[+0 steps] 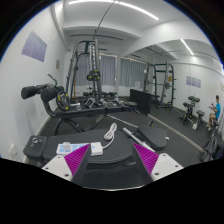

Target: Unplug charger

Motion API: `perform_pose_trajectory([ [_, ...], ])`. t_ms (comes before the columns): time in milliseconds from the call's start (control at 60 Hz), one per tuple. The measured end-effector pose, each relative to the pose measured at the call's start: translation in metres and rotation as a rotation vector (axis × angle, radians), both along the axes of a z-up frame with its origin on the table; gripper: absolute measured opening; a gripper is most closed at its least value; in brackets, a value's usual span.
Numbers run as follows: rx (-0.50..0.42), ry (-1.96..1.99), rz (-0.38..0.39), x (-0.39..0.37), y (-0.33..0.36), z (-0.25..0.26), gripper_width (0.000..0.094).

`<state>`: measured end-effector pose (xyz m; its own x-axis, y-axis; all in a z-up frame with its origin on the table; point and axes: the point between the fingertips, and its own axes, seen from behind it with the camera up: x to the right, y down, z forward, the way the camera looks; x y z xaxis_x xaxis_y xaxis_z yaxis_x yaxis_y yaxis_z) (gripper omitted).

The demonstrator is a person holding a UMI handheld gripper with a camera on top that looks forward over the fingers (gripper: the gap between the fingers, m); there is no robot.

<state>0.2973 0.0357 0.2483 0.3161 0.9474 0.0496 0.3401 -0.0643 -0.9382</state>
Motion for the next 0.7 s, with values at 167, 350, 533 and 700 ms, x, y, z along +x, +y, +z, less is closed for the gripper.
perform_pose_trajectory([
  [167,-0.007,-0.020,0.058,-0.029,-0.035,-0.028,0.0851],
  [350,-0.027,-0.048,0.155,-0.064,-0.096,-0.072,0.0851],
  [533,-0.021,-0.064,0.240,-0.110,-0.153,-0.120,0.0855],
  [700,-0.038,-0.077,0.270,-0.159,-0.184,-0.164,0.0855],
])
